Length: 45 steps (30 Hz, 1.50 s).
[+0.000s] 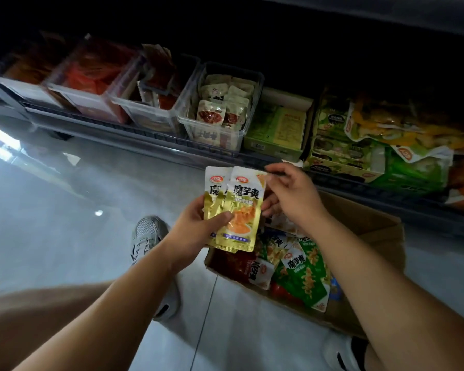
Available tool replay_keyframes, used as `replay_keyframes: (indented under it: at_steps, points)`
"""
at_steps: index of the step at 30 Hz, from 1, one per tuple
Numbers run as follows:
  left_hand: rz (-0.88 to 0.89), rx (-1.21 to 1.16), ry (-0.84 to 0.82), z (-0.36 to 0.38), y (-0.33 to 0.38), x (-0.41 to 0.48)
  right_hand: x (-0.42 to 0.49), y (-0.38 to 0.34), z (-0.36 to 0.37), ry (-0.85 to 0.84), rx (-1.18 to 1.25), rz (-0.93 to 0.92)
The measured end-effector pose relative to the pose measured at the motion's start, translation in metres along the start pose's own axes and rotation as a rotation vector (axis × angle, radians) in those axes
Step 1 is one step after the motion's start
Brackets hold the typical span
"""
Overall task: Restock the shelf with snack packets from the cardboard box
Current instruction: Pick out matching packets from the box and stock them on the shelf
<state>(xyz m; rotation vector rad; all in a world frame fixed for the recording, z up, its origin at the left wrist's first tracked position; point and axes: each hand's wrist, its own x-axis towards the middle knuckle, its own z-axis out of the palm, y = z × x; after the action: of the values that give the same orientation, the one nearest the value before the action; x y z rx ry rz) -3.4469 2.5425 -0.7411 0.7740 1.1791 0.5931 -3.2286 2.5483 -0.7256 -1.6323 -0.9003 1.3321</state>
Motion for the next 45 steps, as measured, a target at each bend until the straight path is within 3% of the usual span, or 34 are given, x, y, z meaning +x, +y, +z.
replay_keyframes:
  at_steps: [2, 4, 9, 12, 19, 23, 28, 31, 35, 39, 45]
  points:
    - [0.011, -0.026, 0.077, -0.008, -0.003, 0.004, 0.006, 0.019, -0.008, 0.054, 0.023, 0.104]
    - [0.019, -0.062, 0.138, -0.017, -0.006, 0.008, 0.014, 0.054, -0.022, 0.126, -0.173, 0.220]
    - [0.024, -0.119, 0.129, -0.025, -0.012, 0.012, 0.023, 0.145, -0.038, 0.218, -0.334, 0.420]
    - [0.022, -0.160, 0.116, -0.025, -0.014, 0.015, 0.027, 0.155, -0.023, 0.289, -0.362, 0.379]
    - [0.031, -0.150, 0.085, -0.025, -0.011, 0.016, 0.044, 0.163, -0.012, 0.399, -0.162, 0.347]
    - [0.029, -0.159, 0.095, -0.023, -0.010, 0.015, 0.024, 0.141, -0.029, 0.373, -0.251, 0.157]
    - [0.021, -0.112, 0.142, -0.021, -0.008, 0.013, -0.002, 0.088, -0.049, 0.425, -0.540, -0.088]
    - [0.017, -0.092, 0.146, -0.015, -0.003, 0.008, -0.008, 0.032, -0.050, 0.402, -0.487, -0.219]
    - [-0.002, -0.070, 0.104, -0.006, 0.000, -0.001, -0.012, -0.018, -0.042, 0.204, -0.302, -0.142]
    - [-0.052, -0.090, 0.011, 0.001, 0.000, -0.010, -0.017, -0.025, -0.023, 0.028, -0.370, -0.110]
    - [-0.065, -0.084, -0.077, 0.002, -0.002, -0.010, -0.014, -0.005, 0.003, 0.086, -0.342, -0.116]
